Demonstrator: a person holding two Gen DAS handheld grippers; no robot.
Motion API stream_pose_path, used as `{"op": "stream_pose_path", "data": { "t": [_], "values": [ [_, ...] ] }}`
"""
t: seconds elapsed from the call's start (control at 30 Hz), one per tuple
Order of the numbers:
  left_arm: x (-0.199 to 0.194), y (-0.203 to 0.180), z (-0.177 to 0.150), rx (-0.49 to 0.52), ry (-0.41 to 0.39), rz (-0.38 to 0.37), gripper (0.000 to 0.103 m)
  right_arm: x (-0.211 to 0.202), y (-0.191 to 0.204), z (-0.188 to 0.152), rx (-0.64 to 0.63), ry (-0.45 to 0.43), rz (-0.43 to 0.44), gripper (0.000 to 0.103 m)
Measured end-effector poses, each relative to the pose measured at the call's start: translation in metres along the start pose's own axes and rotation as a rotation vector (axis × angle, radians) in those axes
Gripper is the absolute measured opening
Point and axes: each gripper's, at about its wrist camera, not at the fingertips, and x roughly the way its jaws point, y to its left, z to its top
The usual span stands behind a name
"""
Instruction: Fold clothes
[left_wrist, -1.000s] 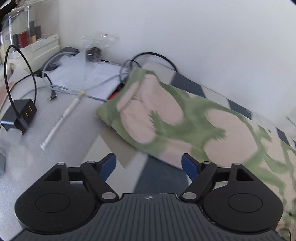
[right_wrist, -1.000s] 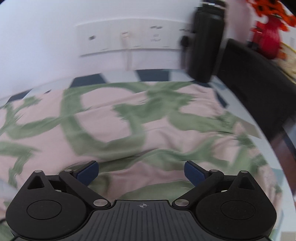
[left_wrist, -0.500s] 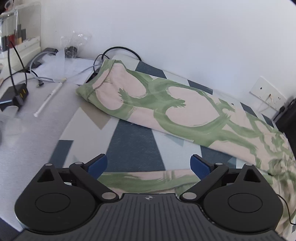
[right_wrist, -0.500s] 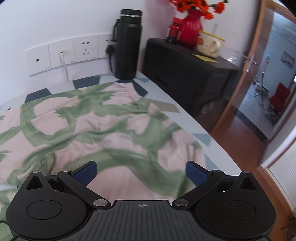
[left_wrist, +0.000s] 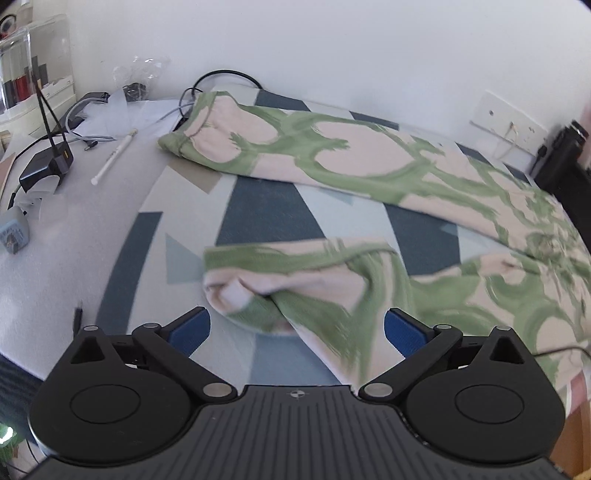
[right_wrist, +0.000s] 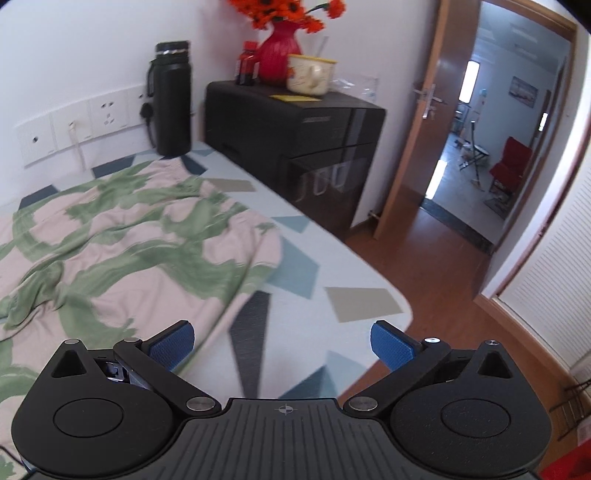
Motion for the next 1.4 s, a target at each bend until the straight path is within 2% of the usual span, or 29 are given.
{"op": "stream_pose_path", "data": {
  "t": [0.07,0.2,0.27,0.33,0.5,0.57,0.67,0.8,0.93,1.03,1.2,1.4],
  "values": [
    [-0.007,-0.015,-0.010,0.019,-0.017,0.028,0.103,0.004,-0.016,0.002,0.025,0.000,0.009,0.102],
    [-0.023,-0.041,-0.027,-0.023,-0.059,0.079,0.103,0.011,-0.047,0.009,0.030,-0.007,0.035,0.102],
    [-0.032,-0.055,-0.034,-0.064,-0.075,0.077,0.103,0.013,-0.067,0.012,0.018,-0.025,0.073,0.102],
    [-0.037,-0.069,-0.039,-0.080,-0.073,0.108,0.103,0.016,-0.087,0.014,0.011,-0.042,0.113,0.102],
    [-0.042,-0.101,-0.046,-0.061,-0.039,0.308,0.103,0.035,-0.123,0.006,0.041,-0.014,0.178,0.102],
    [-0.046,-0.107,-0.054,-0.029,-0.064,0.324,0.103,0.041,-0.127,-0.001,0.062,-0.004,0.214,0.102],
    [-0.040,-0.108,-0.055,-0.023,-0.035,0.341,0.103,0.049,-0.123,-0.012,0.084,0.016,0.235,0.102],
    [-0.026,-0.113,-0.053,0.023,-0.037,0.351,0.103,0.055,-0.105,-0.023,0.066,0.021,0.250,0.102],
    [0.001,-0.118,-0.052,0.094,-0.001,0.392,0.103,0.055,-0.081,-0.029,-0.040,-0.034,0.255,0.102],
    [0.014,-0.117,-0.053,0.111,0.008,0.392,0.103,0.061,-0.064,-0.030,-0.082,-0.018,0.238,0.102],
    [0.029,-0.111,-0.055,0.064,0.045,0.365,0.103,0.073,-0.037,-0.033,-0.120,0.028,0.218,0.102],
    [0.033,-0.091,-0.053,-0.092,0.059,0.289,0.103,0.086,-0.008,-0.040,-0.139,0.085,0.216,0.102]
  ]
}}
